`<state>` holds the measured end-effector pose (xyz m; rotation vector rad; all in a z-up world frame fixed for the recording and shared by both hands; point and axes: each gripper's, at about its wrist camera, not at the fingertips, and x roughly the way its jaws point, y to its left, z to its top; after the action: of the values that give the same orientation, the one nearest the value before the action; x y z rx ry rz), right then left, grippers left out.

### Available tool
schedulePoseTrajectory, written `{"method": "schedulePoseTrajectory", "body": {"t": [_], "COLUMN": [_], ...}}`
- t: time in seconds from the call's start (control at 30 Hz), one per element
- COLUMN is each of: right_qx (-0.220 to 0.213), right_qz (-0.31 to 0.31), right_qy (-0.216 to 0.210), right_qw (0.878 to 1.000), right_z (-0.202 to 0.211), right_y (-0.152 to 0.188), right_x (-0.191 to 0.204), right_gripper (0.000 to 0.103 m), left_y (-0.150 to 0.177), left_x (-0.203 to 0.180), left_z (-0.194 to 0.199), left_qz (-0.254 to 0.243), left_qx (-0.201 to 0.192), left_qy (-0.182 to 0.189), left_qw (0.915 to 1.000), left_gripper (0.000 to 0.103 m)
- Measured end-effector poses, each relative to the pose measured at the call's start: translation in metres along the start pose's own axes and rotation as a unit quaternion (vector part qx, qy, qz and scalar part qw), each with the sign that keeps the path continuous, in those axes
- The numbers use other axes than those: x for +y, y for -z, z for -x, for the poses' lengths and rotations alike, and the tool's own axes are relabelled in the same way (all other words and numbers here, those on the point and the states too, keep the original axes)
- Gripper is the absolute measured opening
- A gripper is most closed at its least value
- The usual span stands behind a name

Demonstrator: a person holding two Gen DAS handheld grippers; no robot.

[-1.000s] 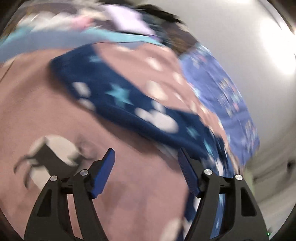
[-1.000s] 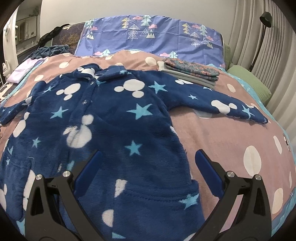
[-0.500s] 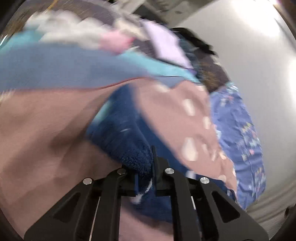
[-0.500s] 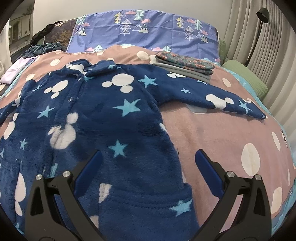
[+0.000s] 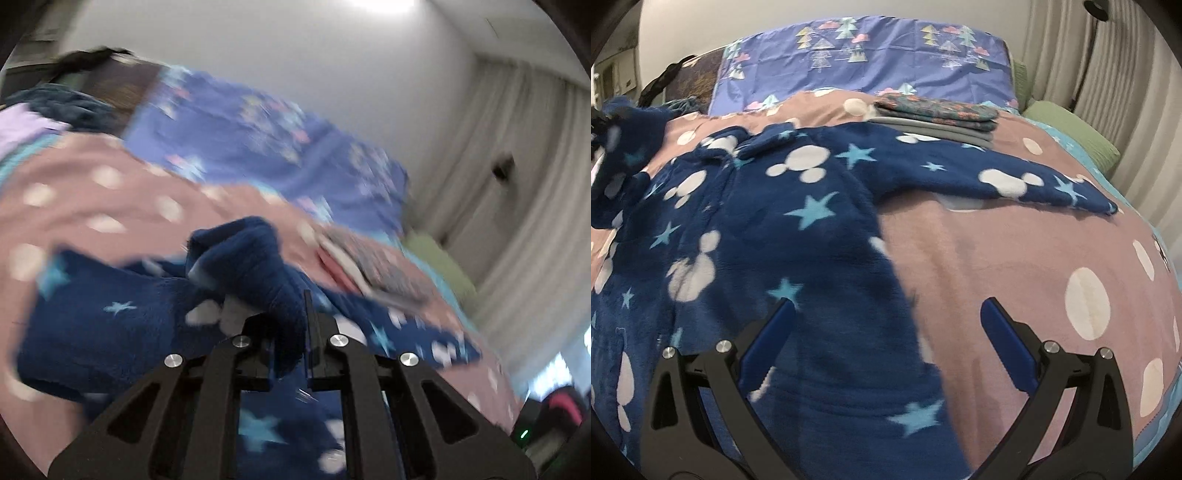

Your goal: Fold small clothes

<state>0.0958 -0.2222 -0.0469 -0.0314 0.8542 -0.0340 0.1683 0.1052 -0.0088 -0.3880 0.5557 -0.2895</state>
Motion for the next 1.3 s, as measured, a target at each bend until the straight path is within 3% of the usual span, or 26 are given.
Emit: {"method": "schedulePoseTrajectory", "body": {"t": [0.2, 0.33, 0.47, 0.53, 0.6, 0.67, 0.7, 0.83, 0.9, 1.0, 1.03, 1.07, 1.1, 1.17, 1.23, 1.3], "right_qx": [0.000, -0.011, -0.022, -0.012, 0.002, 0.011, 0.017, 0.063, 0.088, 0.101, 0.090, 0.072, 0.058, 0.053, 0.015, -0.036], "right_qz": [-0.021, -0.031, -0.008, -0.002, -0.006, -0.006, 0.000, 0.009, -0.003, -0.014, -0.015, -0.013, -0.004, -0.006, -0.029, -0.043], "right_qy": [-0.007, -0.023, -0.071, -0.119, -0.182, -0.230, -0.248, -0.264, -0.275, -0.270, -0.261, -0.255, -0.265, -0.265, -0.279, -0.276], "right_qw": [1.000, 0.999, 0.997, 0.993, 0.983, 0.973, 0.969, 0.962, 0.957, 0.957, 0.961, 0.964, 0.963, 0.963, 0.960, 0.959], "right_z": [0.002, 0.002, -0.002, -0.008, -0.016, -0.025, -0.032, -0.071, -0.094, -0.117, -0.121, -0.122, -0.121, -0.118, -0.098, -0.072], "right_y": [-0.002, -0.010, -0.028, -0.041, -0.055, -0.067, -0.074, -0.090, -0.096, -0.101, -0.102, -0.102, -0.105, -0.111, -0.123, -0.138], "right_x": [-0.022, -0.025, -0.009, 0.001, 0.013, 0.025, 0.035, 0.068, 0.083, 0.104, 0.109, 0.114, 0.123, 0.128, 0.118, 0.097], "right_gripper": [0.101, 0.099, 0.068, 0.064, 0.064, 0.077, 0.078, 0.078, 0.079, 0.077, 0.058, 0.021, 0.010, 0.009, 0.009, 0.009], "left_y": [0.065, 0.078, 0.075, 0.074, 0.074, 0.074, 0.075, 0.073, 0.070, 0.063, 0.061, 0.058, 0.054, 0.047, 0.041, 0.039], "left_x": [-0.023, -0.016, -0.023, -0.024, -0.020, -0.011, -0.006, 0.019, 0.039, 0.076, 0.083, 0.092, 0.097, 0.106, 0.114, 0.120], "left_z": [-0.072, -0.078, -0.069, -0.061, -0.049, -0.029, -0.018, 0.023, 0.037, 0.034, 0.031, 0.023, 0.018, 0.006, -0.003, -0.004], "left_qz": [-0.016, -0.027, -0.054, -0.064, -0.069, -0.069, -0.070, -0.071, -0.068, -0.055, -0.055, -0.056, -0.055, -0.052, -0.052, -0.042], "left_qx": [0.110, 0.128, 0.120, 0.112, 0.105, 0.094, 0.089, 0.063, 0.057, 0.081, 0.088, 0.099, 0.104, 0.109, 0.109, 0.106], "left_qy": [0.000, 0.001, -0.007, -0.022, -0.048, -0.084, -0.101, -0.173, -0.218, -0.272, -0.280, -0.289, -0.288, -0.294, -0.319, -0.331], "left_qw": [0.9937, 0.9914, 0.9913, 0.9914, 0.9909, 0.9896, 0.9884, 0.9804, 0.9719, 0.9573, 0.9543, 0.9507, 0.9503, 0.9482, 0.9399, 0.9369], "left_gripper": [0.017, 0.035, 0.055, 0.058, 0.058, 0.058, 0.059, 0.070, 0.072, 0.072, 0.072, 0.072, 0.072, 0.072, 0.072, 0.073]}}
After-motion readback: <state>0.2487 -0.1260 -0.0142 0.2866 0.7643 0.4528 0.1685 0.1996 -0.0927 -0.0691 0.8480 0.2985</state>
